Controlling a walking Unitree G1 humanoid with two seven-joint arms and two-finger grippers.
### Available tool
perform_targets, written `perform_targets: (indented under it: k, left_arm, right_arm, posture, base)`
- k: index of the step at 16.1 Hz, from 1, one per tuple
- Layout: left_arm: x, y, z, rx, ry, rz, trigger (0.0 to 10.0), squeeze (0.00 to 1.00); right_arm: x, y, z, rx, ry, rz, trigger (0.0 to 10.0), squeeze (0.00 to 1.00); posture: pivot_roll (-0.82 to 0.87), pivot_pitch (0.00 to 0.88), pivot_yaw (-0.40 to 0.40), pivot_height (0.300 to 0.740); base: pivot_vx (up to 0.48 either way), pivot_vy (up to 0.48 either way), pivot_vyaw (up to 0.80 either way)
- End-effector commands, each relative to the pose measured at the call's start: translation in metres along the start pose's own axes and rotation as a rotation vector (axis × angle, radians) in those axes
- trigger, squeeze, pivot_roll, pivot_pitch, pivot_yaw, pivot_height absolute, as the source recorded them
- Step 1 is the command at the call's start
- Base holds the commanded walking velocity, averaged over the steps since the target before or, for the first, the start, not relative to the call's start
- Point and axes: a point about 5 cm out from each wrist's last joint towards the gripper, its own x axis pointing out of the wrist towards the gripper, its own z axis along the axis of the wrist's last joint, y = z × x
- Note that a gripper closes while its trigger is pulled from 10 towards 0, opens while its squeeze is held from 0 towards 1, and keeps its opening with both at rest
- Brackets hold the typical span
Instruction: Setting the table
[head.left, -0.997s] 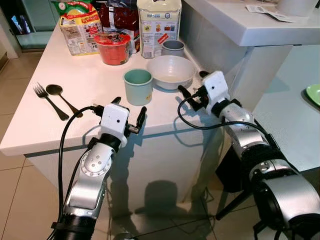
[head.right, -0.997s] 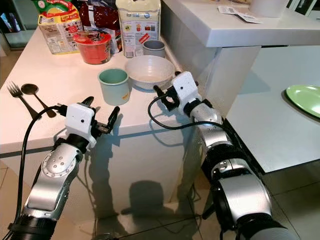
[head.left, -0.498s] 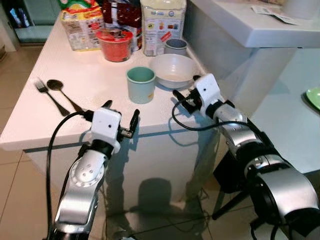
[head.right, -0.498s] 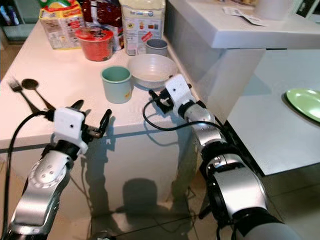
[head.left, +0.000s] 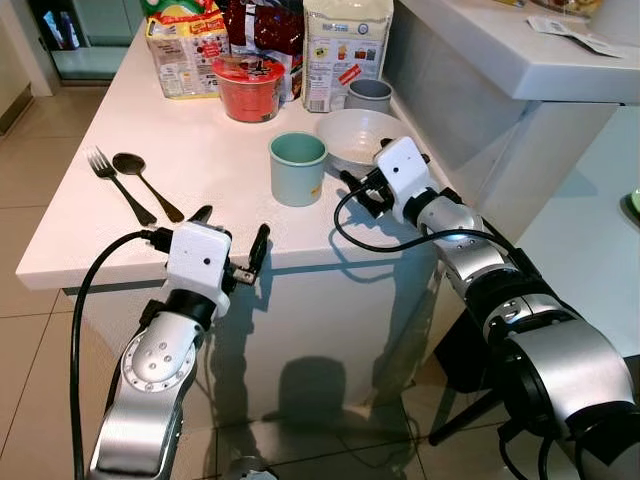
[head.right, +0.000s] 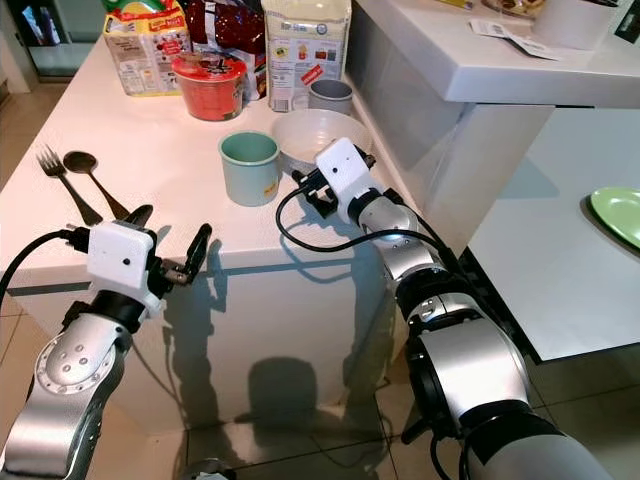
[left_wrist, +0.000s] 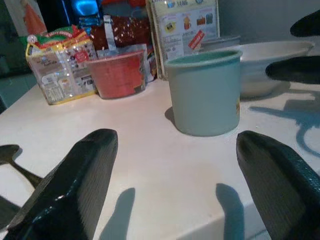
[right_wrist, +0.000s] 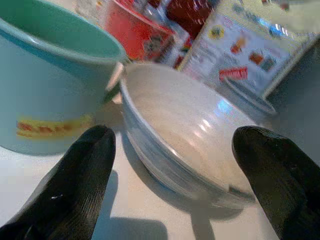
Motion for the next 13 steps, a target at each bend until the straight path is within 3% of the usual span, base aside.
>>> perform_targets:
  k: [1, 13]
  left_arm:
    - [-0.002, 0.001, 0.005, 0.015, -0.009, -0.004, 10.0, 0.00]
    - [-0.011, 0.009, 0.011, 0.049, 0.015, -0.011, 10.0, 0.00]
  right_arm:
    - [0.002, -0.007, 0.003, 0.037, 0.011, -0.048, 10.0, 0.00]
    - [0.000, -0.015, -0.009, -0.091, 0.152, -0.147, 10.0, 0.00]
  posture:
    - [0.35, 0.045, -0.060, 0.740]
    - [0.37, 0.060, -0.037, 0.740]
  base:
    - [0.000, 0.000, 0.00]
    - [0.000, 0.000, 0.00]
